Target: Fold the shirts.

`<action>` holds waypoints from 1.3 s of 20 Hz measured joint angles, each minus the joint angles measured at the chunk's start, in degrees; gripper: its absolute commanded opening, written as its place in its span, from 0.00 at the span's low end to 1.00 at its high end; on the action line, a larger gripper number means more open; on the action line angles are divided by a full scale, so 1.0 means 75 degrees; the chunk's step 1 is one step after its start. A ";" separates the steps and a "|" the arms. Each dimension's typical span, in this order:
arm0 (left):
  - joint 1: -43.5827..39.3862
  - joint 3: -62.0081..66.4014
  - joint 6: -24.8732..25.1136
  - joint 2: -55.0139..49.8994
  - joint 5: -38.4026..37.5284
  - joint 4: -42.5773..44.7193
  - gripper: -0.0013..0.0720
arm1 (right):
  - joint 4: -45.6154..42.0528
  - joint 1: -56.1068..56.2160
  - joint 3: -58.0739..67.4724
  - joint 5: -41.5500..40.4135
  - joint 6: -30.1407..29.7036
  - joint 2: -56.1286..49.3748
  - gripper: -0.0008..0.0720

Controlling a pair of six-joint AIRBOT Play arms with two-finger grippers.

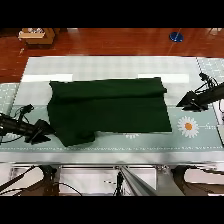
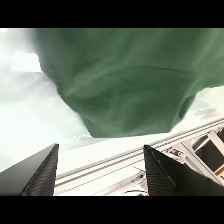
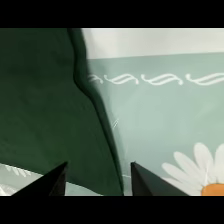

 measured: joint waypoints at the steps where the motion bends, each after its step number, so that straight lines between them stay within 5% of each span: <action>1: -0.0017 -0.0169 0.0003 0.0003 0.0108 -0.0044 0.88 | 0.0000 -0.0003 -0.0041 -0.0023 -0.0017 0.0006 0.68; 3: -0.0099 -0.0440 0.0006 0.0012 0.0460 -0.0181 0.84 | 0.0052 -0.0006 -0.0099 -0.0058 -0.0035 0.0012 0.68; 4: -0.0169 -0.0536 0.0003 0.0012 0.0688 -0.0259 0.74 | 0.0105 -0.0006 -0.0117 -0.0067 -0.0052 0.0015 0.68; 5: -0.0265 -0.0612 -0.0003 0.0012 0.0979 -0.0391 0.54 | 0.0163 -0.0006 -0.0128 -0.0067 -0.0052 0.0015 0.68; 7: -0.0495 -0.0699 -0.0105 0.0009 0.1501 -0.0545 0.43 | 0.0344 -0.0006 -0.0143 -0.0061 -0.0061 0.0020 0.68; 9: -0.0743 -0.0752 -0.0146 0.0000 0.1874 -0.0664 0.14 | 0.0463 -0.0006 -0.0149 -0.0035 -0.0064 0.0020 0.68; 11: -0.0906 -0.0778 -0.0137 -0.0003 0.2040 -0.0714 0.06 | 0.0472 -0.0023 -0.0154 0.0029 -0.0067 0.0020 0.68; 16: -0.1061 -0.0796 0.0119 -0.0006 0.1897 -0.0796 0.06 | -0.0125 -0.0090 -0.0472 0.0230 -0.0052 0.0102 0.77; 24: -0.1096 -0.0801 0.0256 -0.0006 0.1746 -0.0816 0.06 | -0.0105 -0.0111 -0.2078 -0.0213 -0.0052 0.0493 0.77; 26: -0.1099 -0.0801 0.0262 -0.0006 0.1743 -0.0822 0.06 | 0.0102 -0.0111 -0.2436 -0.0396 -0.0067 0.0519 0.70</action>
